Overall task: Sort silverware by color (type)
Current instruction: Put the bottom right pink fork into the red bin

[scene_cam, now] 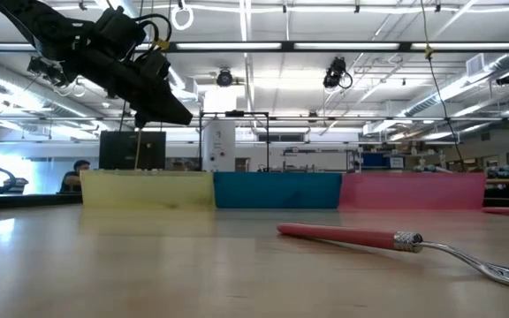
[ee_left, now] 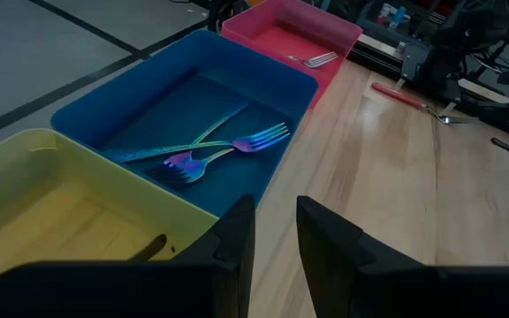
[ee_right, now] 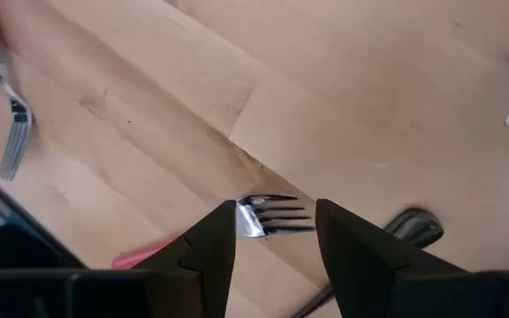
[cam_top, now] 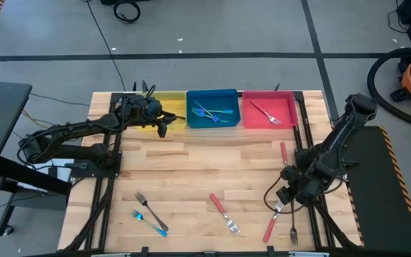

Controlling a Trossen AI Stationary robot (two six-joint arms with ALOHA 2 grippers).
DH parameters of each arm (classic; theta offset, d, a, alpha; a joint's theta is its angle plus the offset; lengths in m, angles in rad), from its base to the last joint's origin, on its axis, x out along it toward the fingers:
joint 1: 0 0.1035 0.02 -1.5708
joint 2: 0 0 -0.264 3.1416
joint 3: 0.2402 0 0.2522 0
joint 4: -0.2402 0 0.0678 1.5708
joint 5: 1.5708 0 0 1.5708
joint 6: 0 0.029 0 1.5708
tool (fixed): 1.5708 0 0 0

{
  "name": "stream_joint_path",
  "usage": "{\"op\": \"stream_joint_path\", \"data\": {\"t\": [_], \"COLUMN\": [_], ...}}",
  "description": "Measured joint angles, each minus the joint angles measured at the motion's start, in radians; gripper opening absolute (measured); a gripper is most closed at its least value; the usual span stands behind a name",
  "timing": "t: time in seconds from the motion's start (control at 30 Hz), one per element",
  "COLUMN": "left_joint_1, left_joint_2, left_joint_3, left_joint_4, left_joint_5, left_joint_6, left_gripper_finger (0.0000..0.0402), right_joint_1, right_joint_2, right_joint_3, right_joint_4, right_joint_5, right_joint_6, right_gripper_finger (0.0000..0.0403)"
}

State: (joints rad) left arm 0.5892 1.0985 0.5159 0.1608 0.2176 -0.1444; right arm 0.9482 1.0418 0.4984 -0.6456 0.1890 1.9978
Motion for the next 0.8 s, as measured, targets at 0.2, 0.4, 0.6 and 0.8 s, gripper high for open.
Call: {"op": "stream_joint_path", "data": {"t": [0.2, 0.4, 0.6, 0.8], "left_joint_1": [0.000, 0.000, 0.000, 0.000], "left_joint_2": [0.000, 0.000, 0.000, 0.000], "left_joint_3": [0.000, 0.000, 0.000, 0.000], "left_joint_4": [0.000, 0.000, 0.000, 0.000], "left_joint_5": [0.000, 0.000, 0.000, 0.000], "left_joint_6": [0.000, 0.000, 0.000, 0.001], "left_gripper_finger": [0.0087, 0.0087, 0.0087, 0.0087], "right_joint_1": [0.078, 0.133, 0.138, 0.138], "right_joint_2": [0.071, 0.142, 0.195, 0.232], "right_joint_3": [0.000, 0.000, 0.000, 0.000], "right_joint_4": [0.002, 0.026, 0.043, 0.065], "right_joint_5": [0.028, 0.053, 0.057, 0.082], "right_joint_6": [0.132, 0.209, 0.210, 0.208], "right_gripper_finger": [0.0164, 0.0165, 0.0165, 0.0165]}}
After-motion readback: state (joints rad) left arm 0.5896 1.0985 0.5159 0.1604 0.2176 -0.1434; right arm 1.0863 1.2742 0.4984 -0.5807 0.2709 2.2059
